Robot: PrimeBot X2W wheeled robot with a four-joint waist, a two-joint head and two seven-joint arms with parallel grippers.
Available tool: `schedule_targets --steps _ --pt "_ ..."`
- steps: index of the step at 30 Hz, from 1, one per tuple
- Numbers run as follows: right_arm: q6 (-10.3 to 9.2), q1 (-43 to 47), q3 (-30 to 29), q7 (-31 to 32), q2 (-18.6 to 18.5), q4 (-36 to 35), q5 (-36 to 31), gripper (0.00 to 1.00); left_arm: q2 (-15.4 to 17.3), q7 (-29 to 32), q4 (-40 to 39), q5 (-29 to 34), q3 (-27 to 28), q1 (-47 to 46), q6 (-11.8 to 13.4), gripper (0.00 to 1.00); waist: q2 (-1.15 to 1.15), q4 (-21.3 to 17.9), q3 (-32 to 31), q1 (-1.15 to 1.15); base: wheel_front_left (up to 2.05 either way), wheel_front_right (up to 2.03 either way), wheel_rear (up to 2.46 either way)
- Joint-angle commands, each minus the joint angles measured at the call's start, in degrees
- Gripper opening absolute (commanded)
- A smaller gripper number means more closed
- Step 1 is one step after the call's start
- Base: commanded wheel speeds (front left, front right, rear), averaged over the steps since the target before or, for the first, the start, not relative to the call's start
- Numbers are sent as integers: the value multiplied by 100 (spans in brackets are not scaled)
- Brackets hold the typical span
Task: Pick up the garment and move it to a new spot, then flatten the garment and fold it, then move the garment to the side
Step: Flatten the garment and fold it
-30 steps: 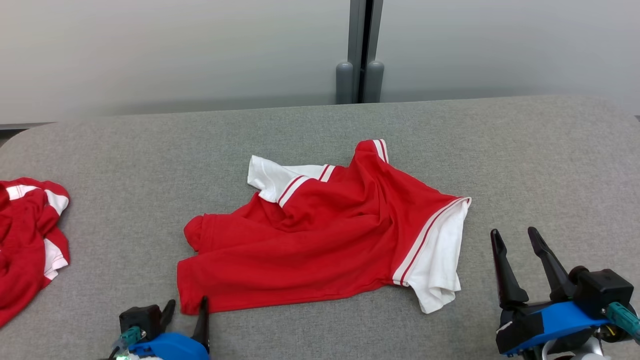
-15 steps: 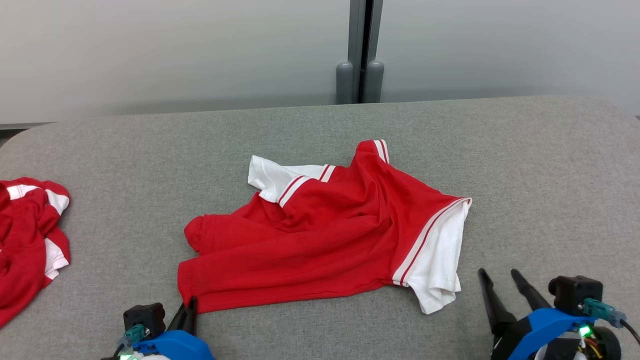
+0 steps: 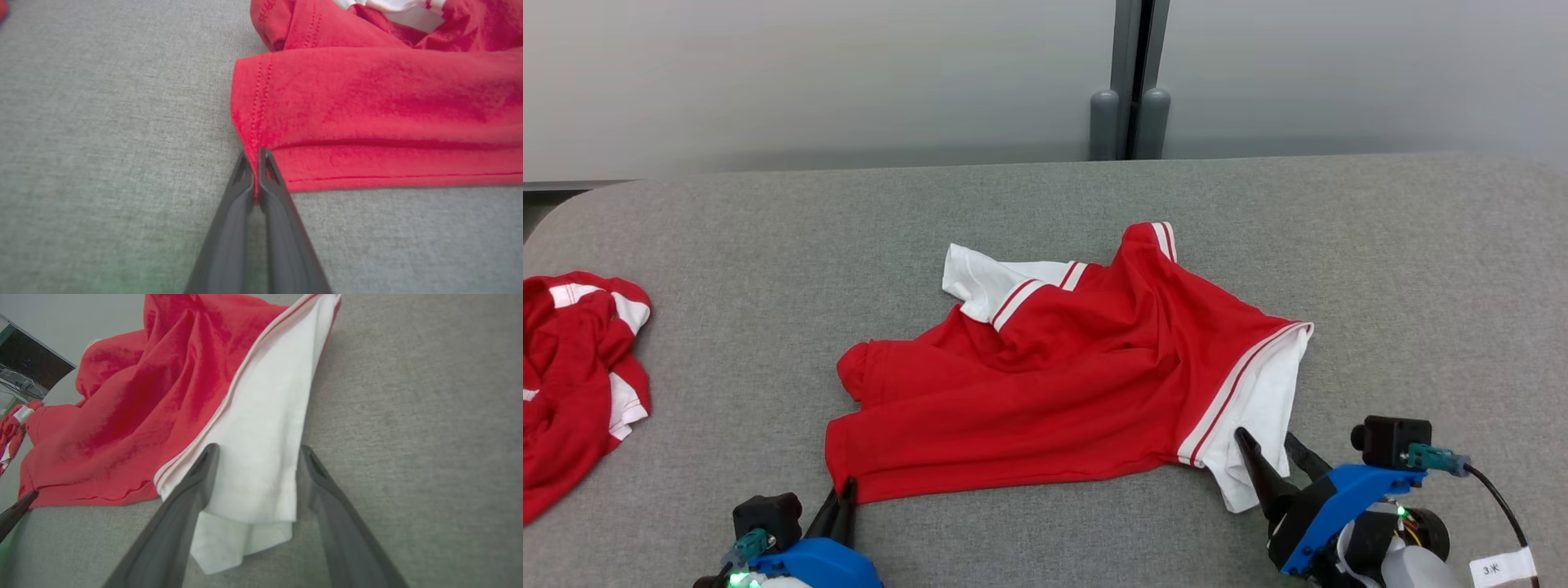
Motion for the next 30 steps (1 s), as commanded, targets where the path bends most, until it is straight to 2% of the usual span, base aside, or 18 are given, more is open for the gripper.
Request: schedule_targets --steps 1,7,14,30 --pt "3 -137 47 -35 -13 108 -3 100 -3 66 129 -4 -41 8 -6 0 0 9 27 0 0 0 0" --pt "3 -411 298 -270 -14 338 148 100 6 23 191 -61 -82 -106 -26 0 0 53 83 0 0 0 0" --pt "3 -304 498 -404 -13 81 62 100 63 -59 263 -154 -70 -144 -21 0 0 20 117 0 0 0 0" --pt "3 -333 272 -244 -11 -128 -176 100 94 -131 342 -243 -172 -281 -43 0 0 -3 208 0 0 0 0"
